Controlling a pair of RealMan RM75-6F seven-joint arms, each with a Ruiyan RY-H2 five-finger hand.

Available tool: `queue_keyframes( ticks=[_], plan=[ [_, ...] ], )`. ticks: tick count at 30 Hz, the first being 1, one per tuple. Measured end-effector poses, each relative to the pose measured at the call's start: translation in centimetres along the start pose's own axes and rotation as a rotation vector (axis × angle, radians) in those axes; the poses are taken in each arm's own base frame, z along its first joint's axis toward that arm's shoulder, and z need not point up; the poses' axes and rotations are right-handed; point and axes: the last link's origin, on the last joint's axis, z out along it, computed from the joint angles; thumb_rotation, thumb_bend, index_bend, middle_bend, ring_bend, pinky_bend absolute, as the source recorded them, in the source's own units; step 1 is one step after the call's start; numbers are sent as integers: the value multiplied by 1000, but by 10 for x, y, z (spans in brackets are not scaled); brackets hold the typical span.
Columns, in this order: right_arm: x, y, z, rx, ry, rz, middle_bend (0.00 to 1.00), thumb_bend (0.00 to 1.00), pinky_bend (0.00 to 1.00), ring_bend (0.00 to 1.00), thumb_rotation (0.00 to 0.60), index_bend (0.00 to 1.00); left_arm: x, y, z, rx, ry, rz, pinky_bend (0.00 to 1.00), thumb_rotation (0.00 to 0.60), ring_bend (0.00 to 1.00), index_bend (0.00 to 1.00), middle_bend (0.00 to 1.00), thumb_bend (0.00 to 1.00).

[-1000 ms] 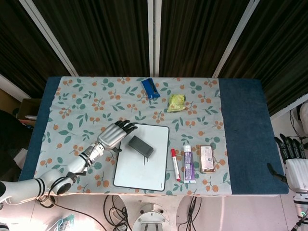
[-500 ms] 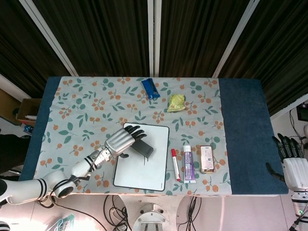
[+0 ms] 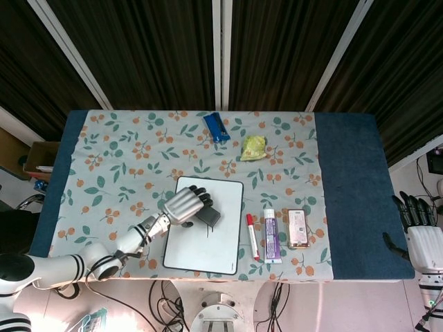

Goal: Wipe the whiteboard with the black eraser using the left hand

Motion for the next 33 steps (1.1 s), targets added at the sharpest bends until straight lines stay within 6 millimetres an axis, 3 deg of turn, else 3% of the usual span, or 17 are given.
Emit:
queue_keyframes(
  ticks=[22, 28, 33],
  plan=[
    [-2, 3, 1, -9, -9, -1, 0, 222, 0, 0, 600, 0, 4, 1, 1, -9, 81, -52, 548, 600, 424, 603, 544, 362],
    [-4, 2, 2, -4, -16, 0, 0, 221, 0, 0, 600, 0, 8, 12, -4, -45, 90, -93, 590, 600, 472, 648, 588, 380],
    [-4, 2, 1, -4, -17, 0, 0, 222, 0, 0, 600, 0, 3, 26, -13, -87, 50, -93, 624, 600, 512, 691, 631, 452]
  ],
)
